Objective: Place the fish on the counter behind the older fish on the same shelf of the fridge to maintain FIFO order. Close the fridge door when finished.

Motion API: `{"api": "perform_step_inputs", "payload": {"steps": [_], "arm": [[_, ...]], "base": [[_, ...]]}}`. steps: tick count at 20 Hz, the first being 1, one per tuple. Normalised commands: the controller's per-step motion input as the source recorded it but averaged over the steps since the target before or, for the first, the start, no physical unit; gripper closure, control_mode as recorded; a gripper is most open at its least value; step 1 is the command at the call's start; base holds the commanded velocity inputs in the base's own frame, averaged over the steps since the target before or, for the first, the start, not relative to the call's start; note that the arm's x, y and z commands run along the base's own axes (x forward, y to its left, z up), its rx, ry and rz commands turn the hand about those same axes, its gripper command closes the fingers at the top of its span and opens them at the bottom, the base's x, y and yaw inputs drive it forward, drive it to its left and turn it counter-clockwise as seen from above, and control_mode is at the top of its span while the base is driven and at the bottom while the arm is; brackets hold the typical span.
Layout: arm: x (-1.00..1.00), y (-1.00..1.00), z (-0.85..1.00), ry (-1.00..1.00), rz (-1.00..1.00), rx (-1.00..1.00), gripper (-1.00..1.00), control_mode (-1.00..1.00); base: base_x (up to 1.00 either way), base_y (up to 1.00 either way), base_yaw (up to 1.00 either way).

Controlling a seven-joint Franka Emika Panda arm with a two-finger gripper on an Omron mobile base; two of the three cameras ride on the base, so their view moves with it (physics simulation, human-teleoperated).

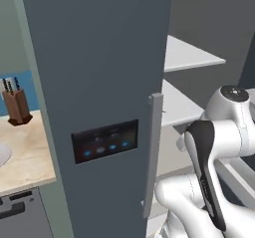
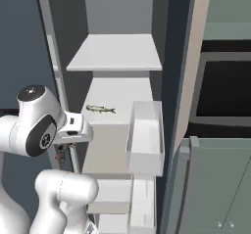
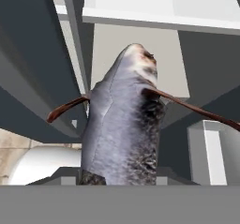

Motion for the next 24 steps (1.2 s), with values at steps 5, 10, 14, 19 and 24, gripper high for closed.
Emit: {"api": "perform_step_inputs", "payload": {"steps": [5, 10, 14, 19, 24], "arm": [[0.0, 0.0, 0.0, 0.0, 0.0, 0.0, 1.0, 1.0], [0.0, 0.0, 0.0, 0.0, 0.0, 0.0, 1.0, 1.0], [0.0, 0.0, 0.0, 0.0, 0.0, 0.0, 1.0, 1.0], [0.0, 0.0, 0.0, 0.0, 0.0, 0.0, 1.0, 1.0], [0.0, 0.0, 0.0, 0.0, 0.0, 0.0, 1.0, 1.0]], "base": [[0.4, -0.23, 0.22], [0.36, -0.29, 0.22], [0.25, -0.43, 0.2], [0.28, -0.3, 0.18], [0.39, -0.14, 0.17]]}}
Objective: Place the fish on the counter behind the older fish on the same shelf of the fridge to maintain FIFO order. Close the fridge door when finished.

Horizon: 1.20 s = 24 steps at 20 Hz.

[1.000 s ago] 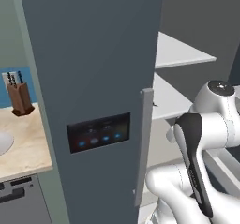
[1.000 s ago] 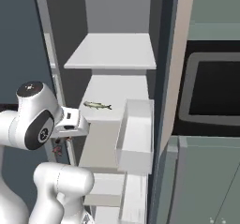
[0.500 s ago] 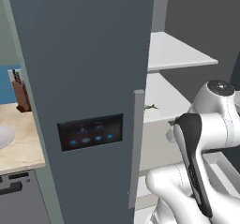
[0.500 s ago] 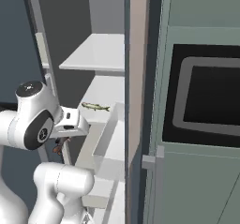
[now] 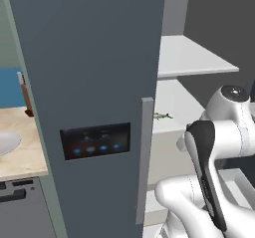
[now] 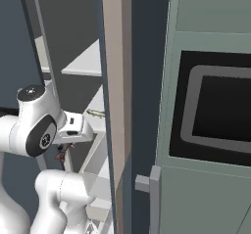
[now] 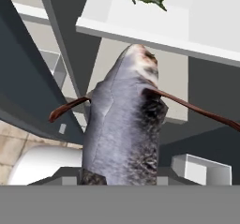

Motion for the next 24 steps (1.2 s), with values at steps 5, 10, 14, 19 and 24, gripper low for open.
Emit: {"api": "perform_step_inputs", "payload": {"steps": [5, 10, 14, 19, 24], "arm": [[0.0, 0.0, 0.0, 0.0, 0.0, 0.0, 1.0, 1.0], [0.26, -0.49, -0.11, -0.02, 0.08, 0.05, 1.0, -1.0], [0.5, -0.4, -0.23, -0.01, 0.07, 0.01, 1.0, -1.0], [0.66, -0.11, -0.28, 0.0, 0.05, -0.05, 1.0, -1.0], [0.77, 0.0, -0.09, -0.06, 0.06, -0.15, 1.0, -1.0]], "base": [[0.5, -0.26, 0.19], [0.08, -0.09, 0.03], [0.0, 0.0, 0.0], [0.0, 0.0, 0.0], [0.0, 0.0, 0.0]]}}
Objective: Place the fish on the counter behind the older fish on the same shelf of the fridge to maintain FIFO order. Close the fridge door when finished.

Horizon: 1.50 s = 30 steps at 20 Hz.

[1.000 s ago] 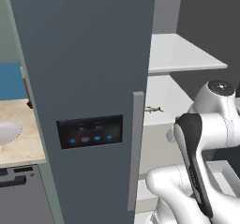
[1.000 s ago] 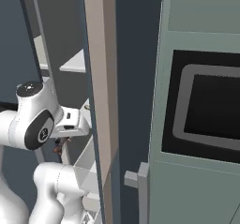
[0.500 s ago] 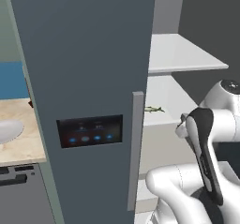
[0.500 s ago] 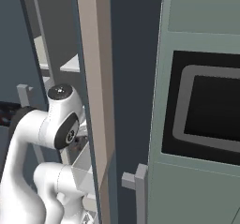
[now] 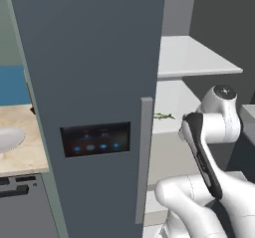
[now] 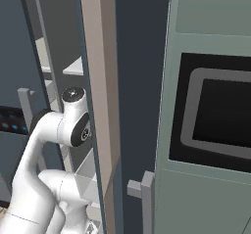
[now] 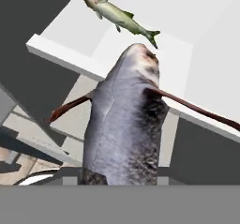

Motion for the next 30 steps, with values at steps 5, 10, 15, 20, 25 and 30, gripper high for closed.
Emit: {"api": "perform_step_inputs", "payload": {"steps": [5, 10, 15, 20, 25, 30], "arm": [[0.56, -0.05, 0.0, -0.1, 0.08, -0.13, 1.0, -1.0], [0.64, -0.05, 0.0, -0.07, 0.11, -0.03, 1.0, -1.0], [0.73, -0.08, 0.0, -0.07, 0.14, -0.03, 1.0, -1.0], [0.59, -0.06, 0.0, -0.03, 0.08, -0.06, 1.0, -1.0], [0.39, -0.14, 0.02, 0.0, 0.03, -0.06, 1.0, -1.0], [0.54, -0.03, -0.02, 0.0, 0.06, -0.01, 1.0, -1.0]], "base": [[0.0, 0.0, 0.0], [0.0, 0.0, 0.0], [0.0, 0.0, 0.0], [0.0, 0.0, 0.0], [0.0, 0.0, 0.0], [0.0, 0.0, 0.0]]}}
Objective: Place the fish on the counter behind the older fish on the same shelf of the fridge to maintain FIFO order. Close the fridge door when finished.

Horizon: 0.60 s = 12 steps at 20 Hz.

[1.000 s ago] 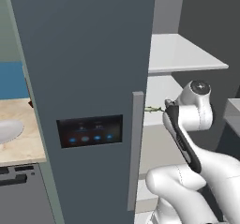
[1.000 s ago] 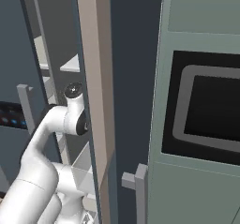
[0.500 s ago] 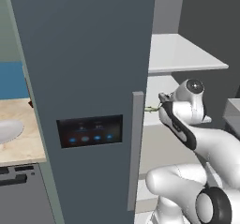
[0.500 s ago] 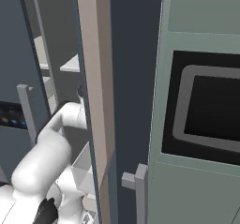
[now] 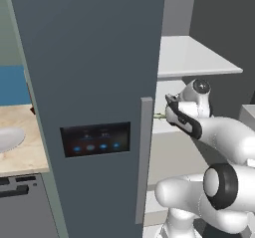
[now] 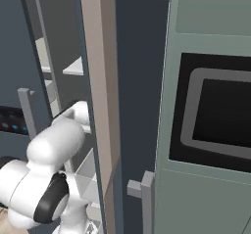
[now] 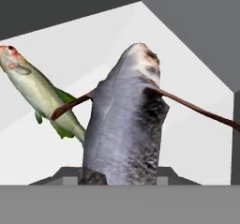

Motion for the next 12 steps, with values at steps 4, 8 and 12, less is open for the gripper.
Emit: {"api": "perform_step_inputs", "payload": {"steps": [4, 8, 12], "arm": [[0.55, -0.01, -0.03, 0.0, 0.09, 0.0, 1.0, -1.0], [0.6, 0.0, -0.02, 0.0, 0.1, 0.0, 1.0, -1.0], [0.53, 0.0, -0.21, 0.0, 0.07, 0.0, 1.0, -1.0]], "base": [[0.0, 0.0, 0.0], [0.0, 0.0, 0.0], [0.0, 0.0, 0.0]]}}
